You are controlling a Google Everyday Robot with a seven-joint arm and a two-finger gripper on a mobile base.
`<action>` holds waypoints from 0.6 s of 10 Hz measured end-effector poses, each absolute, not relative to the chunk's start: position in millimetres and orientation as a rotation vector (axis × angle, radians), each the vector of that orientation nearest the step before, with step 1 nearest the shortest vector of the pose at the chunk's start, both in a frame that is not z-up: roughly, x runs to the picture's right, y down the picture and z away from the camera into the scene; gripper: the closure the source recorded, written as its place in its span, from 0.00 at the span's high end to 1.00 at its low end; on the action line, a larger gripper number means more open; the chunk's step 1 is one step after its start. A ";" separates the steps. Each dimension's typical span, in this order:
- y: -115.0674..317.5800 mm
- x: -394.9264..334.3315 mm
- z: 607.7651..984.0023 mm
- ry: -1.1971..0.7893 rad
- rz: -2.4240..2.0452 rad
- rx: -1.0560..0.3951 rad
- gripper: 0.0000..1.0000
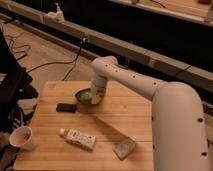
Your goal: Drag the ceramic bowl in a circle
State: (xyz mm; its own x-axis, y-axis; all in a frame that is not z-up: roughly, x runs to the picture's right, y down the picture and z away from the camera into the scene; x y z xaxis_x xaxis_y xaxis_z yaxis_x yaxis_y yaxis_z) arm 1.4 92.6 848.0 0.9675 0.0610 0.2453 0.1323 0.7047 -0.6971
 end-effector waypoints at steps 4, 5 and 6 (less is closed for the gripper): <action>83.8 43.8 867.5 -0.154 0.015 -0.781 0.00; 71.7 22.0 872.8 -0.173 0.007 -0.772 0.00; 61.7 0.9 876.7 -0.197 -0.010 -0.758 0.00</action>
State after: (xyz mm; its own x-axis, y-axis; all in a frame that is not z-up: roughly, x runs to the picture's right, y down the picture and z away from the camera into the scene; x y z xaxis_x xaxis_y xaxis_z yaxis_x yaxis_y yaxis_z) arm 0.9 61.7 876.7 0.9815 0.0620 0.1811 0.0799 0.7271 -0.6818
